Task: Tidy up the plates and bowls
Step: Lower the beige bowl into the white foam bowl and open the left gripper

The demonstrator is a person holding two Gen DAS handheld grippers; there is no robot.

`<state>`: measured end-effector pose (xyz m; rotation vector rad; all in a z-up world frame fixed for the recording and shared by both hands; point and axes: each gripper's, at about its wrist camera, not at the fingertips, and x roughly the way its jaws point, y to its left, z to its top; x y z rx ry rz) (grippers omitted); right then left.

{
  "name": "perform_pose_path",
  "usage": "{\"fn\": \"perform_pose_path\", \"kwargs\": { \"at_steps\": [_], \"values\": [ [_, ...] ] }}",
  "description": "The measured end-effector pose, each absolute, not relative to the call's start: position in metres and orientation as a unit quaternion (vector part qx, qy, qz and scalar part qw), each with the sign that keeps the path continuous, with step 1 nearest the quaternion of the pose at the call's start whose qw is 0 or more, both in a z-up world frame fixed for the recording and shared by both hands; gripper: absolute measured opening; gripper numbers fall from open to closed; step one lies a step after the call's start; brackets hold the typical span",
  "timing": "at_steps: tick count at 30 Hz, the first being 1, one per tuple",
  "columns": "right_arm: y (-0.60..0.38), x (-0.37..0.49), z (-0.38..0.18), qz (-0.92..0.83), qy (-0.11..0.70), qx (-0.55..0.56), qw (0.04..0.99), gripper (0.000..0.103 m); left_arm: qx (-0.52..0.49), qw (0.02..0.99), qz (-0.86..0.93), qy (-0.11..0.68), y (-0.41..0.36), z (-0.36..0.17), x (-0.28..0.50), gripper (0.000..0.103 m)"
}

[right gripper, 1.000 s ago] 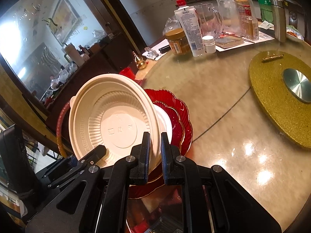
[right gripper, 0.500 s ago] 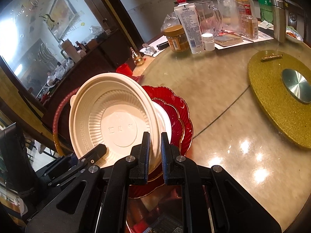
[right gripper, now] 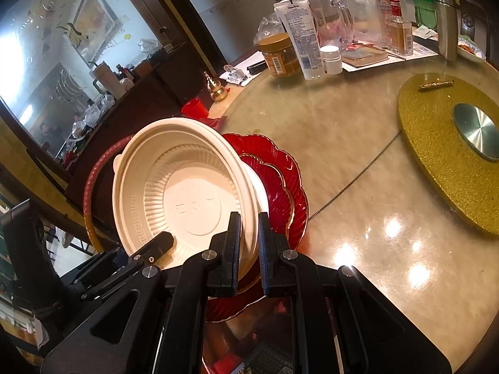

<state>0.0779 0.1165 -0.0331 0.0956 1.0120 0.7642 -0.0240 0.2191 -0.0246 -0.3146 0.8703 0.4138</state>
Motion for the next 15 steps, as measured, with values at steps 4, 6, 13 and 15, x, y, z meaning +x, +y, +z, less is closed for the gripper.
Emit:
{"fn": "perform_pose_path", "kwargs": {
  "at_steps": [4, 6, 13, 15],
  "values": [
    [0.1165, 0.0793, -0.0326, 0.356, 0.475, 0.045, 0.803, 0.010, -0.151, 0.875, 0.197, 0.416, 0.2187, -0.0243, -0.0242, 0.023],
    [0.1164, 0.0791, -0.0329, 0.356, 0.474, 0.046, 0.804, 0.010, -0.150, 0.875, 0.196, 0.416, 0.2187, -0.0240, -0.0244, 0.023],
    [0.1174, 0.0805, -0.0343, 0.355, 0.477, 0.046, 0.803, 0.010, -0.150, 0.875, 0.197, 0.416, 0.2184, -0.0237, -0.0242, 0.023],
    [0.1173, 0.0804, -0.0345, 0.354, 0.479, 0.046, 0.802, 0.010, -0.150, 0.875, 0.199, 0.416, 0.2189, -0.0240, -0.0244, 0.023]
  ]
}}
